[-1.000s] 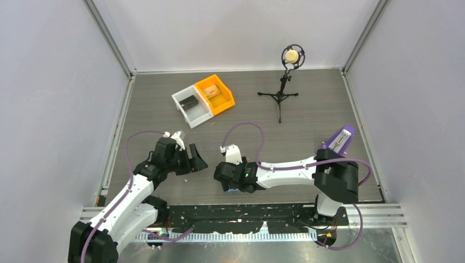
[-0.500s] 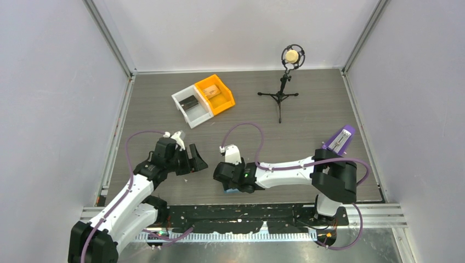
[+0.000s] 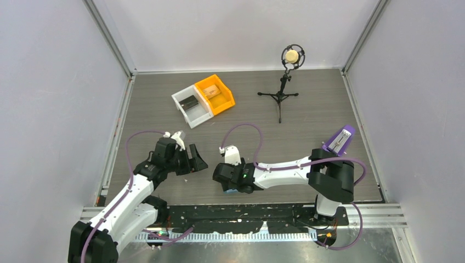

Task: Take the credit cards out of the card holder
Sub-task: Remove the credit card from the card holder.

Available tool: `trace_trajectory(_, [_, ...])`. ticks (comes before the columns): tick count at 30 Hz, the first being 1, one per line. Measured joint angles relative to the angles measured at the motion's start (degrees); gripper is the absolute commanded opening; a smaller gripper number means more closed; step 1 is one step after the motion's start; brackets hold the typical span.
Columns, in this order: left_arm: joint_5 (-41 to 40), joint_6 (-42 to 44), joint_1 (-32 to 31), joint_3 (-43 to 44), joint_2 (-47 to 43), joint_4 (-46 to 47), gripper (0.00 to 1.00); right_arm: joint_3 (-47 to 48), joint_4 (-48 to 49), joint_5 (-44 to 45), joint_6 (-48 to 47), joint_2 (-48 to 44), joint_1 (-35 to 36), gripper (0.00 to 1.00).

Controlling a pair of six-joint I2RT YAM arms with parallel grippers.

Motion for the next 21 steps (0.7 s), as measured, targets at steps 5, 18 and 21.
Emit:
trace_trajectory(5, [0.0, 0.1, 0.0, 0.0, 0.0, 0.0, 0.73, 0.0, 0.3, 0.2, 0.0, -0.1, 0.0, 0.62])
trace_trajectory(18, [0.1, 0.2, 0.0, 0.0, 0.0, 0.1, 0.71, -3.6, 4.8, -1.4, 1.4, -3.4, -0.2, 0.5])
trace_trajectory(21, [0.6, 0.1, 0.0, -0.3, 0.0, 0.4, 0.7, -4.4, 5.8, -1.6, 1.7, -4.0, -0.6, 0.49])
